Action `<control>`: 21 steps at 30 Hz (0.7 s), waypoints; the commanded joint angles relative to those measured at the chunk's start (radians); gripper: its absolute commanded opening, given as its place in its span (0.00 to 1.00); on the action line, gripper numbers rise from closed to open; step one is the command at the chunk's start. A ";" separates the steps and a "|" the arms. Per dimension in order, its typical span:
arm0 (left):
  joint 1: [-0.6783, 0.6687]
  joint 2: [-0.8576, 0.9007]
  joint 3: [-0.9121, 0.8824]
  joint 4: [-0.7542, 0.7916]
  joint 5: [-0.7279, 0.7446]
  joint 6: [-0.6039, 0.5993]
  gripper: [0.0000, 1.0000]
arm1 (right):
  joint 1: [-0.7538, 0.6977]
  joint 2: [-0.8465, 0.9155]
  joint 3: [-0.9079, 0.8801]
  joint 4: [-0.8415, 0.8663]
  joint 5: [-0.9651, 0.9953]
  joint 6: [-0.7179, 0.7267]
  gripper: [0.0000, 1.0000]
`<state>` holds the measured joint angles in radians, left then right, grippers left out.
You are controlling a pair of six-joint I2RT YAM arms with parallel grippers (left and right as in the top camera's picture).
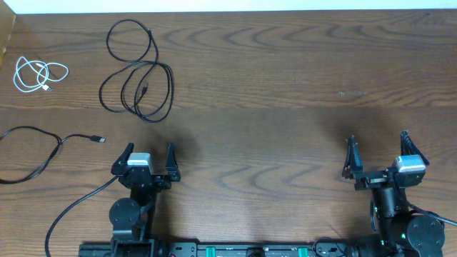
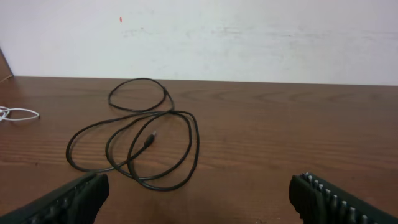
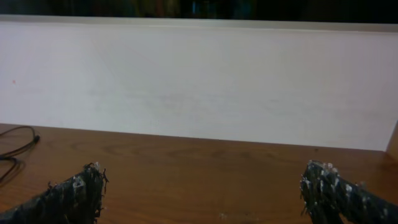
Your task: Untangle cables
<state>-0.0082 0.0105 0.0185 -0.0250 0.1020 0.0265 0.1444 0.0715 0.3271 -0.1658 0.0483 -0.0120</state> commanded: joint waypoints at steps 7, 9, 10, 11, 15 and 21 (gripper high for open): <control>0.004 -0.006 -0.014 -0.039 0.020 -0.001 0.98 | 0.027 -0.067 -0.072 0.010 0.001 -0.012 0.99; 0.004 -0.006 -0.014 -0.039 0.020 -0.001 0.98 | 0.027 -0.066 -0.081 0.018 0.001 -0.012 0.99; 0.004 -0.006 -0.014 -0.039 0.020 -0.001 0.98 | 0.027 -0.066 -0.085 0.017 0.001 -0.012 0.99; 0.004 -0.006 -0.014 -0.039 0.020 -0.001 0.98 | 0.025 -0.066 -0.089 0.018 0.002 -0.012 0.99; 0.004 -0.006 -0.014 -0.039 0.020 -0.001 0.98 | 0.000 -0.066 -0.114 0.024 0.001 -0.012 0.99; 0.004 -0.006 -0.014 -0.039 0.020 -0.001 0.98 | -0.051 -0.066 -0.184 0.086 0.000 -0.012 0.99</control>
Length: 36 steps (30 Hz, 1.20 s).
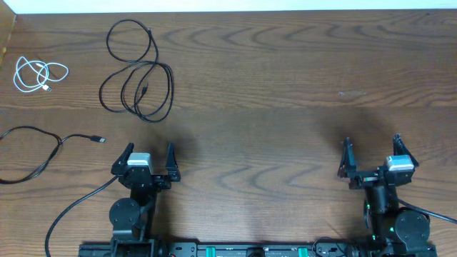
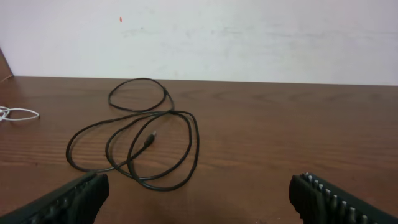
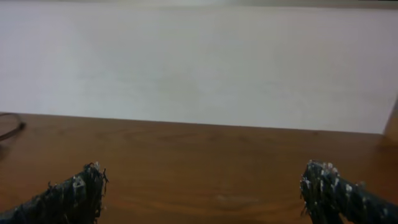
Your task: Untangle cables
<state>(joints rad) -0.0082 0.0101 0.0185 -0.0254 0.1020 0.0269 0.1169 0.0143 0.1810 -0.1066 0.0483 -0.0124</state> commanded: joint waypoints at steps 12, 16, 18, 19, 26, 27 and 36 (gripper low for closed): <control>0.004 -0.006 -0.014 -0.038 0.020 -0.001 0.98 | -0.090 -0.010 -0.130 0.156 -0.003 -0.011 0.99; 0.004 -0.006 -0.014 -0.038 0.020 -0.001 0.98 | -0.103 -0.010 -0.130 0.155 -0.003 -0.011 0.99; 0.004 -0.006 -0.014 -0.038 0.020 -0.001 0.98 | -0.109 -0.010 -0.132 0.155 -0.002 -0.011 0.99; 0.004 -0.006 -0.014 -0.038 0.020 -0.001 0.98 | -0.112 -0.010 -0.134 0.155 -0.002 -0.011 0.99; 0.004 -0.006 -0.014 -0.038 0.020 -0.001 0.98 | -0.120 -0.010 -0.176 0.158 -0.003 0.001 0.99; 0.004 -0.006 -0.014 -0.038 0.020 -0.001 0.98 | -0.121 -0.010 -0.176 0.147 -0.003 0.001 0.99; 0.004 -0.006 -0.014 -0.038 0.020 -0.001 0.98 | -0.130 -0.010 -0.176 0.032 -0.004 0.014 0.99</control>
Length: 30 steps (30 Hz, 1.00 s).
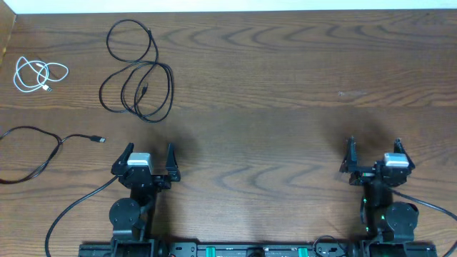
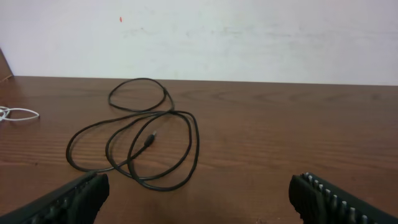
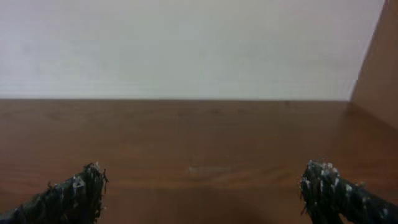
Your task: Untangle cables
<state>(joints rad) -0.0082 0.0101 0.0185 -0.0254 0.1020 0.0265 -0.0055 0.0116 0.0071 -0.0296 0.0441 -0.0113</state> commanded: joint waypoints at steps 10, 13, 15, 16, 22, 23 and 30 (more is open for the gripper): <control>0.004 -0.006 -0.014 -0.038 0.020 -0.001 0.98 | 0.013 -0.002 -0.002 -0.045 -0.028 0.014 0.99; 0.004 -0.006 -0.014 -0.038 0.020 -0.001 0.98 | 0.013 -0.007 -0.002 -0.045 -0.028 0.014 0.99; 0.004 -0.006 -0.014 -0.038 0.020 -0.001 0.98 | 0.013 -0.007 -0.002 -0.045 -0.028 0.014 0.99; 0.004 -0.006 -0.014 -0.038 0.020 -0.001 0.98 | 0.013 -0.007 -0.002 -0.046 -0.020 0.013 0.99; 0.004 -0.006 -0.014 -0.038 0.020 -0.001 0.98 | 0.013 -0.007 -0.002 -0.051 -0.024 -0.005 0.99; 0.004 -0.006 -0.014 -0.038 0.020 -0.001 0.98 | 0.012 -0.007 -0.002 -0.051 -0.024 -0.005 0.99; 0.004 -0.006 -0.014 -0.038 0.020 -0.001 0.98 | 0.011 -0.007 -0.002 -0.053 -0.029 -0.018 0.99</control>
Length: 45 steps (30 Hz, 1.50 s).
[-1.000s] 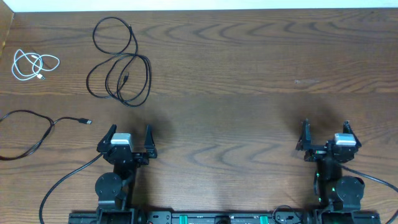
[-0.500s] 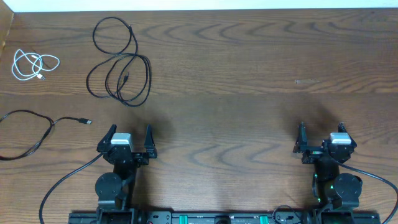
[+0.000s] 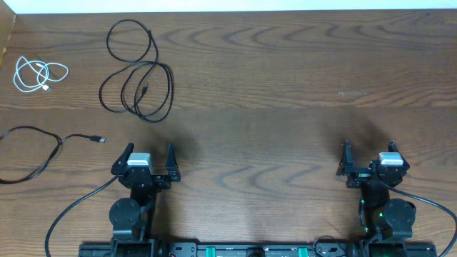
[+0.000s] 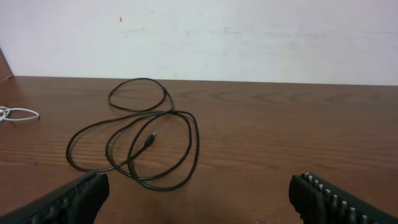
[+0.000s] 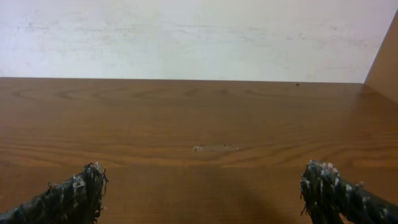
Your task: Untangle cables
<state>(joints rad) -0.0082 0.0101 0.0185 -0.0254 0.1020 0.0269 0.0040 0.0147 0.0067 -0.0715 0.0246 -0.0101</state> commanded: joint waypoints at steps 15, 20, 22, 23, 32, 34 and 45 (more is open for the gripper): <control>0.004 -0.006 -0.014 -0.038 0.020 -0.001 0.98 | -0.009 -0.010 -0.002 -0.011 -0.029 0.021 0.99; 0.004 -0.006 -0.014 -0.038 0.020 -0.001 0.98 | -0.002 -0.010 -0.002 -0.012 -0.028 0.020 0.99; 0.004 -0.006 -0.014 -0.038 0.020 -0.001 0.98 | -0.002 -0.010 -0.002 -0.011 -0.031 0.021 0.99; 0.004 -0.006 -0.014 -0.038 0.020 -0.001 0.98 | -0.002 -0.010 -0.002 -0.011 -0.031 0.021 0.99; 0.004 -0.006 -0.014 -0.038 0.020 -0.001 0.98 | 0.011 -0.010 -0.002 -0.011 -0.032 0.020 0.99; 0.004 -0.006 -0.014 -0.038 0.020 -0.001 0.98 | 0.011 -0.010 -0.002 -0.011 -0.032 0.020 0.99; 0.004 -0.006 -0.014 -0.038 0.020 -0.001 0.98 | 0.011 -0.010 -0.002 -0.011 -0.035 0.021 0.99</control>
<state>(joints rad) -0.0082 0.0105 0.0185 -0.0254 0.1020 0.0265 0.0044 0.0143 0.0067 -0.0734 0.0063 -0.0071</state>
